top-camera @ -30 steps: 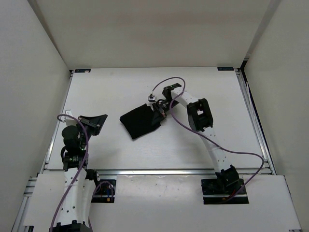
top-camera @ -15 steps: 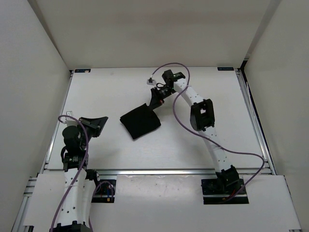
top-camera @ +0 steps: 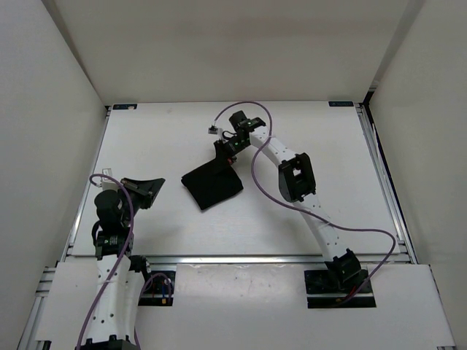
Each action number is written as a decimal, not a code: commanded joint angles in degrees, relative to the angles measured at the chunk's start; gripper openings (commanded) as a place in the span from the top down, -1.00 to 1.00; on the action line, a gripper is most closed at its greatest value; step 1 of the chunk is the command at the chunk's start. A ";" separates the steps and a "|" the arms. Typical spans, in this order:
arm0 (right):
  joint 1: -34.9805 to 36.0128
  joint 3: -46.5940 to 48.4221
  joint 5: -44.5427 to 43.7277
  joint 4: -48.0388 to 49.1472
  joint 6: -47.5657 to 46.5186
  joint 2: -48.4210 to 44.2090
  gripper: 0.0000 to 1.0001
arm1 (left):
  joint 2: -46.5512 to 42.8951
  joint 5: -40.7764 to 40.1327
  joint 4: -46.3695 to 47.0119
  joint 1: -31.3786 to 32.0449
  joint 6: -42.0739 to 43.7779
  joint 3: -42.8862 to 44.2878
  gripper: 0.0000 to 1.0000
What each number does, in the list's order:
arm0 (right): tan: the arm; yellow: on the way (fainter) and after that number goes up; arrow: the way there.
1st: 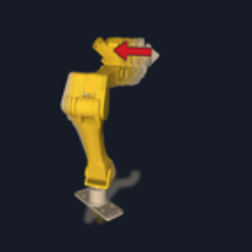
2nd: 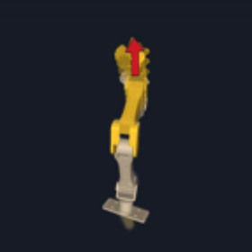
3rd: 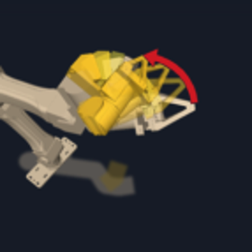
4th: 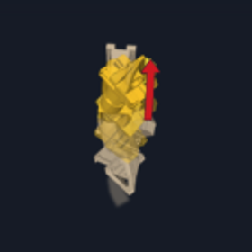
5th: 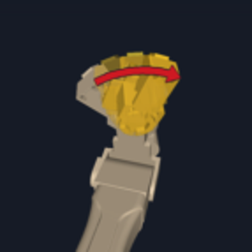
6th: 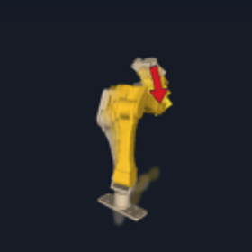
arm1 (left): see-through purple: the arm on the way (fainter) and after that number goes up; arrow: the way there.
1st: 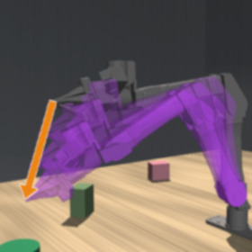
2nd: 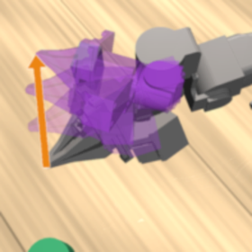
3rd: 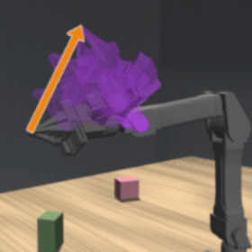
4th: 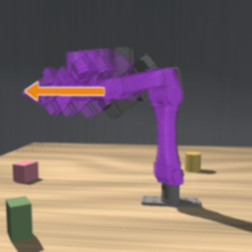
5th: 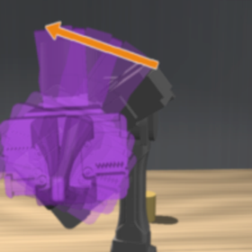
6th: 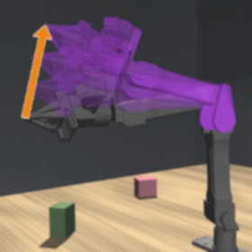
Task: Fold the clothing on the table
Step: Fold the skirt
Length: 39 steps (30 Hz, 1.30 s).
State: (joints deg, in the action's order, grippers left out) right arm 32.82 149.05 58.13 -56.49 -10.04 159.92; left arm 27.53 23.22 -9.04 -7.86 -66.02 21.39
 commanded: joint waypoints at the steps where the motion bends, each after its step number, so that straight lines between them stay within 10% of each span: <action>1: -2.32 -2.17 3.12 -2.13 1.70 3.38 1.00 | -1.07 0.59 -0.02 -0.05 -0.33 0.94 1.00; 13: -9.69 8.71 0.36 -0.90 12.41 -5.31 0.99 | 3.48 -1.43 0.78 1.70 2.81 3.30 1.00; 20: -12.24 10.03 -29.64 -15.91 -1.29 -14.89 -0.08 | 21.74 -14.65 -22.20 12.91 27.23 24.44 0.89; 25: -17.34 -0.14 -28.68 -19.36 -3.48 -24.28 -0.32 | 32.84 -20.17 -32.08 18.60 38.76 33.72 0.12; 27: -19.36 -4.27 -28.77 -19.71 -3.23 -27.79 -0.32 | 35.74 -18.73 -32.87 16.92 36.25 32.84 -0.95; 39: -17.62 -21.17 -28.33 -18.31 -1.21 -45.92 -0.39 | 35.76 -24.55 -34.64 18.06 39.39 37.50 -0.97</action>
State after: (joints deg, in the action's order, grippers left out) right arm 13.43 128.49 30.37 -75.13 -12.03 117.69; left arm 65.60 -0.32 -42.06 12.12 -27.99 57.10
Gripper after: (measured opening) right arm 0.697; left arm 0.980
